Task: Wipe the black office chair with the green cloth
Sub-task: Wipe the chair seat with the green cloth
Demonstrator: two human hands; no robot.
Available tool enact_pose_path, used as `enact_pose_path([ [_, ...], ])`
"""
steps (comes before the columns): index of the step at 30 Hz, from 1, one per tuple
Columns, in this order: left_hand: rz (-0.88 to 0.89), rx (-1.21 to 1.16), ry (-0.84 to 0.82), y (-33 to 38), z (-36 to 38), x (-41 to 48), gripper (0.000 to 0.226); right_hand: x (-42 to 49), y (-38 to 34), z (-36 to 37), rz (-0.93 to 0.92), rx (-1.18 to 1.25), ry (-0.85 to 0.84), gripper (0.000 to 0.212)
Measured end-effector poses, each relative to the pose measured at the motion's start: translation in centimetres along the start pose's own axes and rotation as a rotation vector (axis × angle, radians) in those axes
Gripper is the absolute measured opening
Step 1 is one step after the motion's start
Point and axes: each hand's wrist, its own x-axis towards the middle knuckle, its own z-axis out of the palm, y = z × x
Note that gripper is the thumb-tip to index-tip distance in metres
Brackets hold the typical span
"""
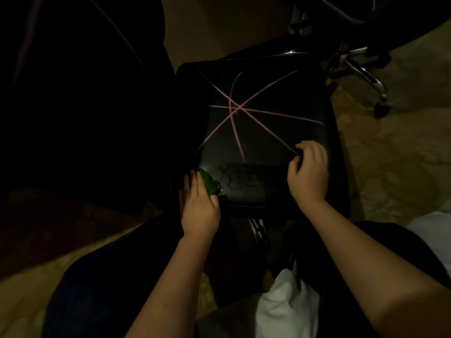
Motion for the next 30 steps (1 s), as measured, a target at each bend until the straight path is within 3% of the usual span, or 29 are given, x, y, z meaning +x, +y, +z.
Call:
enact_pose_path([
  [9, -0.025, 0.049, -0.026, -1.2, -1.0, 5.0, 0.066, -3.1, -2.3, 1.3, -0.071, 0.048, -0.015, 0.022],
  [24, 0.044, 0.144, -0.061, -4.1, -3.0, 10.3, 0.062, -8.4, -9.6, 3.5, -0.091, 0.441, -0.149, 0.022],
  [27, 0.056, 0.127, -0.054, -3.6, -2.8, 9.5, 0.061, -6.9, -8.2, 2.6, -0.237, 0.362, -0.148, 0.024],
  [30, 0.078, 0.140, -0.049, -2.5, -2.4, 7.6, 0.061, -4.1, -4.8, 1.2, -0.256, 0.191, -0.144, 0.024],
])
